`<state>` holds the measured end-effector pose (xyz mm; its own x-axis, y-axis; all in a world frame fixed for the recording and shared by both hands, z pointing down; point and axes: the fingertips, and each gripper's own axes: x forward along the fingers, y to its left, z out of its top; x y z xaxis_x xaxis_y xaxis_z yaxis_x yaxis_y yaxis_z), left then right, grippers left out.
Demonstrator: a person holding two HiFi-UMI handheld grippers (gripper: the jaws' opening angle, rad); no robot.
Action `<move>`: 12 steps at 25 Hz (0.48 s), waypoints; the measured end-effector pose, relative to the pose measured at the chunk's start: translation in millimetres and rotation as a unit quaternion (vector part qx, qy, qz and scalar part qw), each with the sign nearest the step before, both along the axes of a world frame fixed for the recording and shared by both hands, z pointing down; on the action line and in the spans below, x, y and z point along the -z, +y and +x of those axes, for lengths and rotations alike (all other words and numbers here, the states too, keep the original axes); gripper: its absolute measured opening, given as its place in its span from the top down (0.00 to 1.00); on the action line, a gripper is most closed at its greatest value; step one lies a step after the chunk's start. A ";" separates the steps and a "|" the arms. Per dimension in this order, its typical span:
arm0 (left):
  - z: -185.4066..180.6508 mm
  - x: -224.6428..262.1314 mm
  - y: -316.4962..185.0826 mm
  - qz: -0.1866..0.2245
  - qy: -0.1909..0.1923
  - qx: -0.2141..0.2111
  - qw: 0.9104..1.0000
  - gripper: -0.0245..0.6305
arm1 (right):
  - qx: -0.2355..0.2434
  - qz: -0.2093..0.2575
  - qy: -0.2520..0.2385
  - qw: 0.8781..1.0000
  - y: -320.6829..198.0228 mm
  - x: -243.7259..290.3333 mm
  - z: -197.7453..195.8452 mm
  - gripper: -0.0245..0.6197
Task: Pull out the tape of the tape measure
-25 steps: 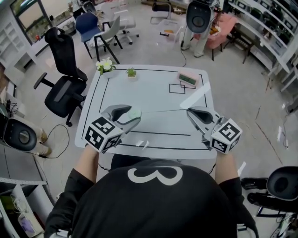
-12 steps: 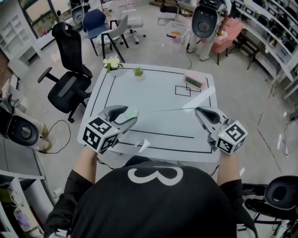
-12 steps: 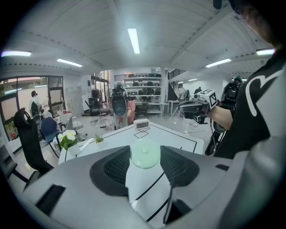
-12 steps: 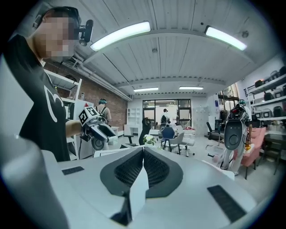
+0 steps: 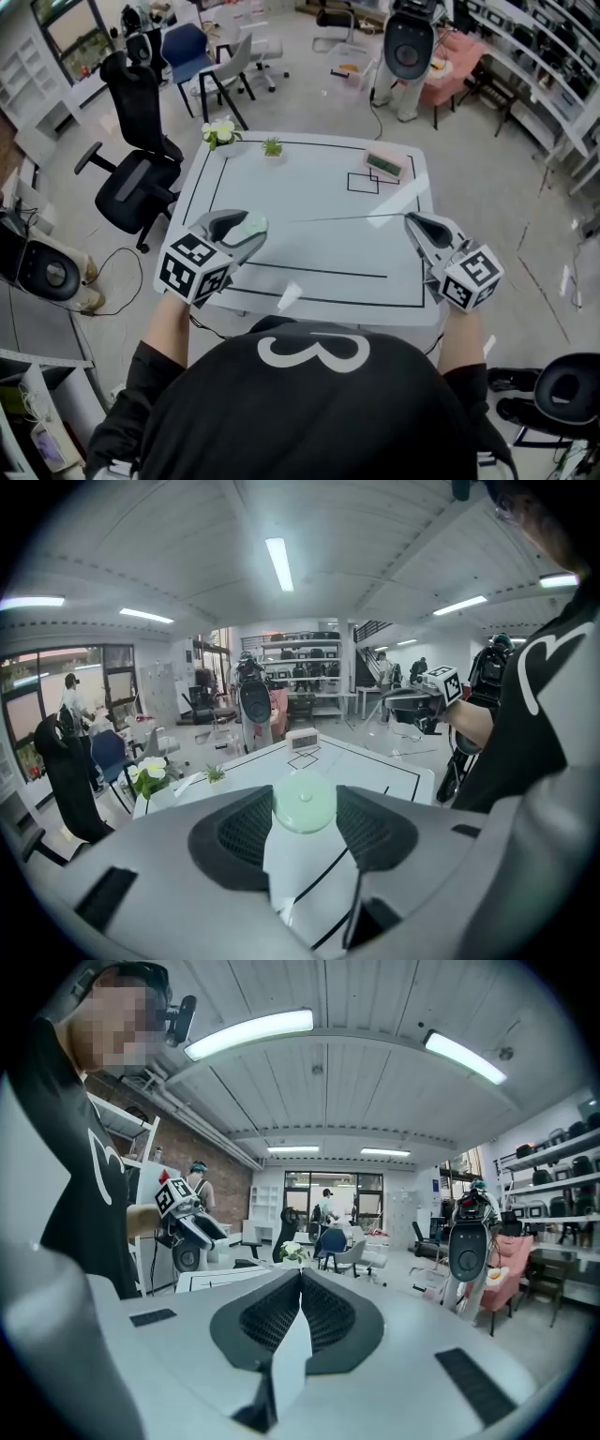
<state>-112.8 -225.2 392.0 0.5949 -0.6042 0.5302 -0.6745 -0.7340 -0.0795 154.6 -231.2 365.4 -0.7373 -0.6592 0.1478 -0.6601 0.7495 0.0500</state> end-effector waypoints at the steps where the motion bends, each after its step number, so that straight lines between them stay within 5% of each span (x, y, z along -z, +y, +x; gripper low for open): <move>1: -0.7 0.1 -0.5 0.000 -0.001 0.002 1.000 0.64 | -0.005 0.000 -0.002 1.000 -0.2 -0.1 4.1 0.94; 12: 3.0 -6.6 1.4 -0.007 -0.007 -0.002 1.000 0.64 | -0.009 -0.014 -0.012 1.000 1.7 -9.7 5.3 0.94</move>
<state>-109.8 -223.9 398.7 0.5894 -0.5942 0.5473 -0.6709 -0.7374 -0.0781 159.9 -229.6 375.1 -0.7293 -0.6679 0.1485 -0.6740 0.7387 0.0121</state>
